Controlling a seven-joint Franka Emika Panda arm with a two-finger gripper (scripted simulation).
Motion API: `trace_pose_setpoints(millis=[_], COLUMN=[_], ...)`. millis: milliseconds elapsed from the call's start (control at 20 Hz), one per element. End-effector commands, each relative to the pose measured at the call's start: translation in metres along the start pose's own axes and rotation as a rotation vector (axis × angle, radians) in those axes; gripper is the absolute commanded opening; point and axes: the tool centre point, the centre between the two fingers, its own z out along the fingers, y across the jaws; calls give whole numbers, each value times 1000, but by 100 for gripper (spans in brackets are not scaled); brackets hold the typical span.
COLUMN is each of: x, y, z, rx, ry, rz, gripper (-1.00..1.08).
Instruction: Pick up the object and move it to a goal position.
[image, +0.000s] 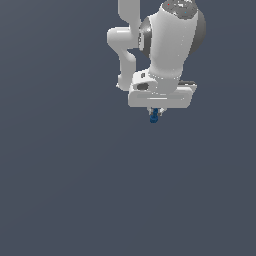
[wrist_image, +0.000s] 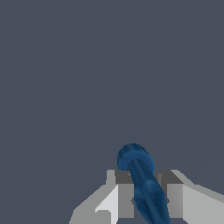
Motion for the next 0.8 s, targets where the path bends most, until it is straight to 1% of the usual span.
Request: trace_pose_setpoints(millis=[0,400,750], x=[-5,-18,-24], y=[-12,-47,-69], z=[-29,-113,-165], rx=[-1,0,1], ry=[-1,-1,-1], rz=[0,0,0], gripper=[-100,-100,-100])
